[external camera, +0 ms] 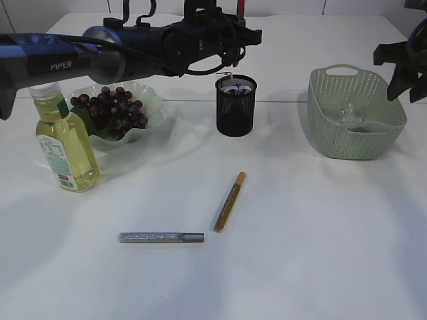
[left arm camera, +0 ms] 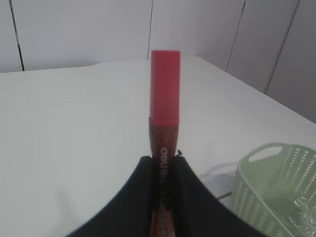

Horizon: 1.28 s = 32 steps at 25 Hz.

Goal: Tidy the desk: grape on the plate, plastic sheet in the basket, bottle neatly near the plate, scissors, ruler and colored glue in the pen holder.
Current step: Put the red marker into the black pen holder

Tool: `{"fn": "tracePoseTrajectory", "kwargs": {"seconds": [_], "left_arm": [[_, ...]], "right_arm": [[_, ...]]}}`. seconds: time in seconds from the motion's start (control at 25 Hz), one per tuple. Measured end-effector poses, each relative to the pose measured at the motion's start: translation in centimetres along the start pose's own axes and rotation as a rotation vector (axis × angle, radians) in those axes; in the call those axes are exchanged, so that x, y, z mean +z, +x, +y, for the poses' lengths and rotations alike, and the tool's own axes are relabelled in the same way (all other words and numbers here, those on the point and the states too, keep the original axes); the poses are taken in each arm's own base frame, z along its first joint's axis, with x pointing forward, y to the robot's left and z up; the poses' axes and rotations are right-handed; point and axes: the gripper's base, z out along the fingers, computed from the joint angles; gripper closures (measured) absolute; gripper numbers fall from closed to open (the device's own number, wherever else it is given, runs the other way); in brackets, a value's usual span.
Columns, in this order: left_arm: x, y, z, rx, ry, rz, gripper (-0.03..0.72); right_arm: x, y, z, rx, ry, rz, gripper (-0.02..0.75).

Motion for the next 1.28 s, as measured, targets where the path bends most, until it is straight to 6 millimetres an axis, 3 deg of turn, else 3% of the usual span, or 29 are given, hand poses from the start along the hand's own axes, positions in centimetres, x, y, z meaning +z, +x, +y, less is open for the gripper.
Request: {"fn": "tracePoseTrajectory", "kwargs": {"seconds": [1.28], "left_arm": [[0.00, 0.14, 0.44, 0.006, -0.007, 0.021, 0.587]], "right_arm": [[0.00, -0.03, -0.01, -0.001, 0.001, -0.003, 0.442]]}}
